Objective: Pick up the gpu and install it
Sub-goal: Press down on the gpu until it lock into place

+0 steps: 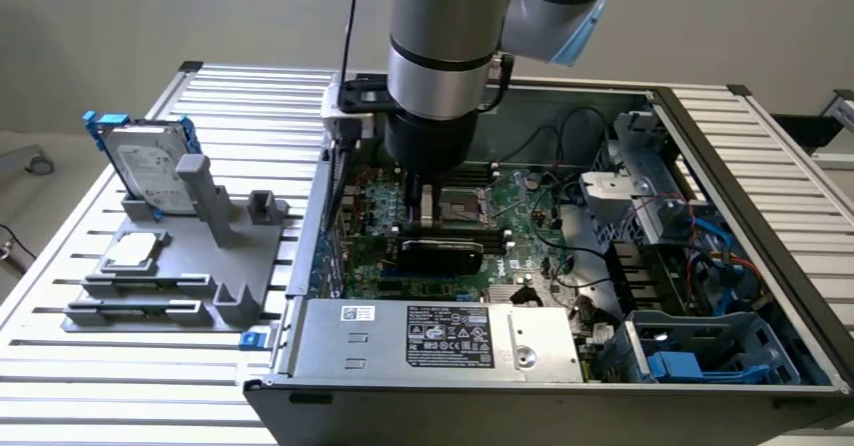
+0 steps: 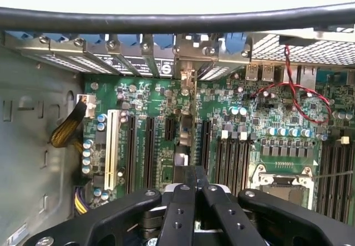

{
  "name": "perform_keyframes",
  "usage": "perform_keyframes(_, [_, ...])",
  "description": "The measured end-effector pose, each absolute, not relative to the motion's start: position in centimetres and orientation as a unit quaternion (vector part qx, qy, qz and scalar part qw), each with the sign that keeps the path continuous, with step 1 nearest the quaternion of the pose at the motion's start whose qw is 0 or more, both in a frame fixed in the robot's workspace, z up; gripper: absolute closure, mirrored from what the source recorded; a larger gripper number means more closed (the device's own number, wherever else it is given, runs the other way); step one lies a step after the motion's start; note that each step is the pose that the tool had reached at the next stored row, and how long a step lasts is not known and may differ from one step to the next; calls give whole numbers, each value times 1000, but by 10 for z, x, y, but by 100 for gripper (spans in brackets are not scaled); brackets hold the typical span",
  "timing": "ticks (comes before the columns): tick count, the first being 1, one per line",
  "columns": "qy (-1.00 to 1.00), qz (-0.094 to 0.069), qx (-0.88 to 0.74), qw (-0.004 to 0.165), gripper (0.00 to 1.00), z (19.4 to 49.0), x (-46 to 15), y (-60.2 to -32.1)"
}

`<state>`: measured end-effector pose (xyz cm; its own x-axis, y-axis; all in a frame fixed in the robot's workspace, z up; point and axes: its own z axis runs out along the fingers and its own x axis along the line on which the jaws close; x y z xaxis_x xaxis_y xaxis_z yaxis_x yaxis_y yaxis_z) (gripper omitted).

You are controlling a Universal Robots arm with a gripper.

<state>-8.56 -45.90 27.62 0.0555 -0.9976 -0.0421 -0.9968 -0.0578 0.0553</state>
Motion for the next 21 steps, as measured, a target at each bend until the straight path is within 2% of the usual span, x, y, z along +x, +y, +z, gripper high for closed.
perform_keyframes(21, [-684, -33, 729, 4, 89, 269, -86, -455])
